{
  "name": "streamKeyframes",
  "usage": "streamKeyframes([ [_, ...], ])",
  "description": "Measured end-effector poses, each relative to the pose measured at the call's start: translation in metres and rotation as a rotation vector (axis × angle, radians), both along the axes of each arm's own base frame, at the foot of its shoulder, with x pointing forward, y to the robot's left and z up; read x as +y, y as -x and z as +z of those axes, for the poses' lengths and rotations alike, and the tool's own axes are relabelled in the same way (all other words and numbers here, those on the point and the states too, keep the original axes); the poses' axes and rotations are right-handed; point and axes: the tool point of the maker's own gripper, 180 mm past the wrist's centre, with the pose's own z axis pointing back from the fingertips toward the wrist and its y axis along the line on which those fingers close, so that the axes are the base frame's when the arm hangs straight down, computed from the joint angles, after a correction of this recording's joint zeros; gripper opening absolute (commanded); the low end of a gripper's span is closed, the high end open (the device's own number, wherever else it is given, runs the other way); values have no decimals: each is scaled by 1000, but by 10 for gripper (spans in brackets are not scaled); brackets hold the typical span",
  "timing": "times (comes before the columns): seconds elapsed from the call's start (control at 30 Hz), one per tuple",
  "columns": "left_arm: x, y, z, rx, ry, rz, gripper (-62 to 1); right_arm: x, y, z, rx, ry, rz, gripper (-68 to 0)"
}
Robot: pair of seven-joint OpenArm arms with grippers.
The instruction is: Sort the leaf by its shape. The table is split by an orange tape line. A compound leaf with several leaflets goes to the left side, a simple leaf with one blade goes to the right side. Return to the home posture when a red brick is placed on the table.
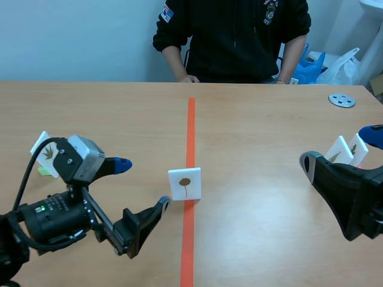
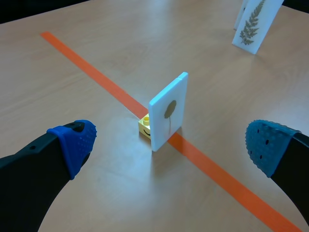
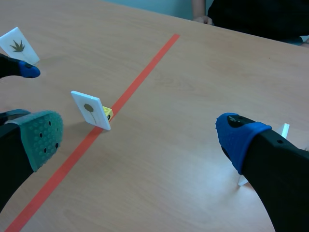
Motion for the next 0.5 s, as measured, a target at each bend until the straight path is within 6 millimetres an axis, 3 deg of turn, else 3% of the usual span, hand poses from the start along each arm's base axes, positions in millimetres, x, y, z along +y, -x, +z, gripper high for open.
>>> streamKeyframes([
  [0.5, -67, -27, -19, -26, 86, -69, 14, 0, 0, -1, 0, 7, 1, 4],
])
